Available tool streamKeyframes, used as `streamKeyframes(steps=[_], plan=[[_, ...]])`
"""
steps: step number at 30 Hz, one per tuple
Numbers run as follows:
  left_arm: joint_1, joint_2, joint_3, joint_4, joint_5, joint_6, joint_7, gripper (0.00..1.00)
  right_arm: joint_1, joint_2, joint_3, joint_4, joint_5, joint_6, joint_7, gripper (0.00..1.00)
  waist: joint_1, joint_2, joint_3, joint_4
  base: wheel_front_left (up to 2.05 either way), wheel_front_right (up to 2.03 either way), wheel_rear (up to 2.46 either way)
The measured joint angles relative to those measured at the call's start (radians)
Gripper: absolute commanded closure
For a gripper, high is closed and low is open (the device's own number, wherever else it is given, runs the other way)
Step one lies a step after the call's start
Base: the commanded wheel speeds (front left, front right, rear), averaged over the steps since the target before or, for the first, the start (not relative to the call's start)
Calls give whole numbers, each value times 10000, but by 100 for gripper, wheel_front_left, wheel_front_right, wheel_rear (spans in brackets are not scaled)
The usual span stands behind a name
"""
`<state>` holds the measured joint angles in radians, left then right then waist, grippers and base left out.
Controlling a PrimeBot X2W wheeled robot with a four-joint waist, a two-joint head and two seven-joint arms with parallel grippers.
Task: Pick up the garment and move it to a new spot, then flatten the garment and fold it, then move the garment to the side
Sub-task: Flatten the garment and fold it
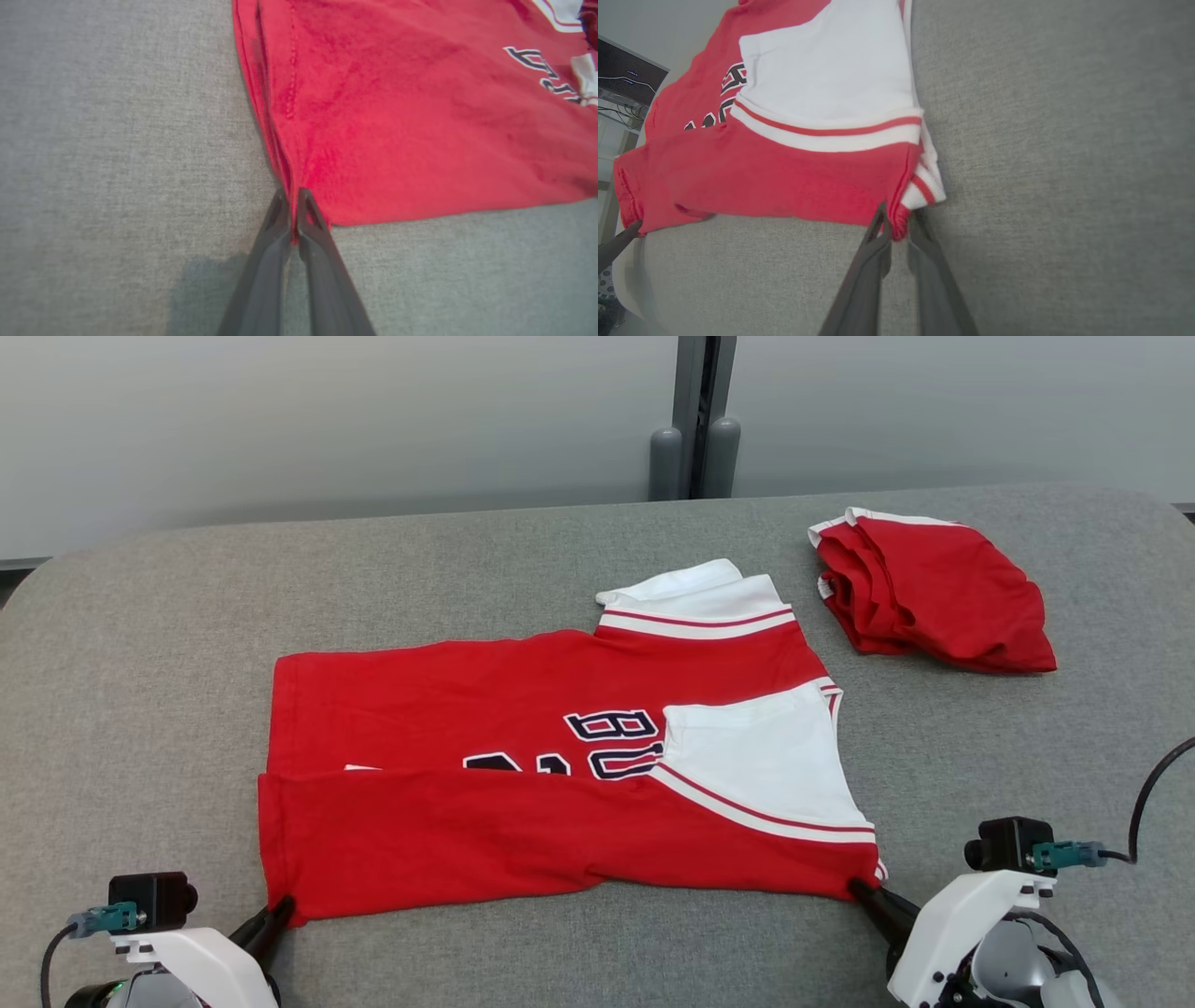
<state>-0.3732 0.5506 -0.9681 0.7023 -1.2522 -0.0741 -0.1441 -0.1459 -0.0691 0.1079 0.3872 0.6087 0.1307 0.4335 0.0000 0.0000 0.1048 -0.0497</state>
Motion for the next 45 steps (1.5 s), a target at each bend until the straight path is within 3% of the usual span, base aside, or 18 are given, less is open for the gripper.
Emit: streamKeyframes(steps=[9,18,29,37,45], plan=[[3,25,65,-77,-255,-219,119,100,-8,-267,161,-138,359,0,-100,100,0,0,-254,38,0,0,0],[360,671,-13,-1091,-431,-125,663,100,190,-761,368,-550,727,0,318,100,0,0,-616,35,0,0,0],[1464,2096,-174,-3770,-681,1030,1409,100,1444,-1252,259,-1791,1248,0,1394,100,0,0,-1147,-58,0,0,0],[2388,2895,-253,-5340,-1049,1833,1701,100,2734,-1250,-59,-2899,1402,0,2109,100,0,0,-1332,-137,0,0,0],[2858,3396,-311,-6385,-1231,2370,1894,100,3669,-872,-516,-3887,1273,0,3010,100,0,0,-1313,-207,0,0,0]])
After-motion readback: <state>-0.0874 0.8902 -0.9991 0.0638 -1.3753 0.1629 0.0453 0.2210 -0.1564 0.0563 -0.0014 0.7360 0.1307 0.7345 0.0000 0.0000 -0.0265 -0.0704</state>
